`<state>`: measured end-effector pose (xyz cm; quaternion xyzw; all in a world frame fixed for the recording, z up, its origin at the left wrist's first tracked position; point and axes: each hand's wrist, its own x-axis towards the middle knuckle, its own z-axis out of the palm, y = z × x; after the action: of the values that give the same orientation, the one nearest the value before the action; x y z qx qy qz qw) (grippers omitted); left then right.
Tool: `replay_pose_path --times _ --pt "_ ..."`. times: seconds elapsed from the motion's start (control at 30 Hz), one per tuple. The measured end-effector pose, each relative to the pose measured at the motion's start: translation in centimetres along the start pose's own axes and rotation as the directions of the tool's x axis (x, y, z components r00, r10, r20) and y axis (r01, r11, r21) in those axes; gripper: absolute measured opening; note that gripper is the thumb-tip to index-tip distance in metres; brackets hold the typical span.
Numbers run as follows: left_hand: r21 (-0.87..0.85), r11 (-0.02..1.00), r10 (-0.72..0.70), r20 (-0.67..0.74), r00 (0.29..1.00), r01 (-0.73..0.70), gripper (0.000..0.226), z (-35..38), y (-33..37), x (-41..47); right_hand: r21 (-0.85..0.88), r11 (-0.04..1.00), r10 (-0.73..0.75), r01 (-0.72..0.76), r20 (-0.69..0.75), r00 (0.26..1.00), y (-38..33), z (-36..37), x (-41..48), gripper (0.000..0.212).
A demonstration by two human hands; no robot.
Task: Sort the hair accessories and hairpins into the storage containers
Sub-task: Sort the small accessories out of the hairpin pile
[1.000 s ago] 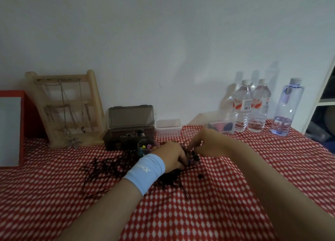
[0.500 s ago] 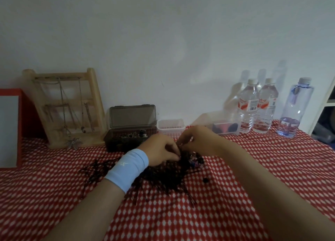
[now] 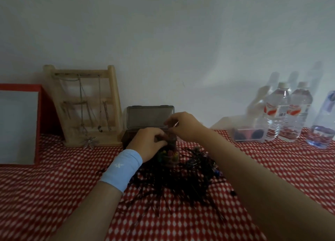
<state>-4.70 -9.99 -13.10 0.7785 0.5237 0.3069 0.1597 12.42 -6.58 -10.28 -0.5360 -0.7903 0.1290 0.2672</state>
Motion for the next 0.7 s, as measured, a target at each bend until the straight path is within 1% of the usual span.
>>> replay_pose_path --times 0.13,0.2,0.3,0.37,0.47,0.53,0.6,0.63,0.7 --pt "0.024 0.999 0.039 -0.044 0.998 -0.038 0.014 -0.4 -0.2 0.4 0.008 1.0 0.016 -0.016 0.033 0.999 0.3 0.2 1.0 0.035" --pt "0.005 0.999 0.052 -0.059 0.997 -0.052 0.013 -0.3 0.1 0.7 -0.019 1.0 0.002 -0.002 0.026 1.0 0.9 -0.4 0.6 0.032" --pt "-0.011 0.996 0.083 -0.052 0.995 -0.083 0.013 0.5 1.6 1.0 -0.086 0.996 -0.011 0.017 0.068 0.998 1.9 -2.2 -1.2 0.026" --pt "-0.017 0.993 0.116 0.003 0.993 -0.116 0.013 1.6 3.2 1.1 -0.113 0.993 0.04 -0.028 0.111 0.993 2.7 -3.8 -2.9 0.023" --pt "-0.028 0.986 0.168 0.126 0.978 -0.166 0.013 3.8 6.0 1.1 -0.159 0.979 0.152 -0.125 0.168 0.974 3.7 -5.8 -5.9 0.02" --pt "-0.014 0.978 0.205 0.236 0.95 -0.207 0.014 5.2 7.8 0.9 -0.204 0.958 0.236 -0.202 0.164 0.958 4.4 -6.8 -7.5 0.015" --pt "0.004 0.966 0.241 0.356 0.903 -0.259 0.018 6.8 9.3 0.7 -0.295 0.911 0.348 -0.289 0.172 0.922 5.5 -7.2 -8.7 0.015" --pt "0.016 0.958 0.256 0.403 0.879 -0.286 0.02 7.6 10.0 0.5 -0.354 0.888 0.377 -0.293 0.199 0.904 6.3 -7.2 -9.2 0.017" --pt "0.035 0.944 0.275 0.465 0.842 -0.328 0.025 8.9 10.9 0.2 -0.411 0.877 0.37 -0.248 0.248 0.895 7.8 -6.7 -9.7 0.015"
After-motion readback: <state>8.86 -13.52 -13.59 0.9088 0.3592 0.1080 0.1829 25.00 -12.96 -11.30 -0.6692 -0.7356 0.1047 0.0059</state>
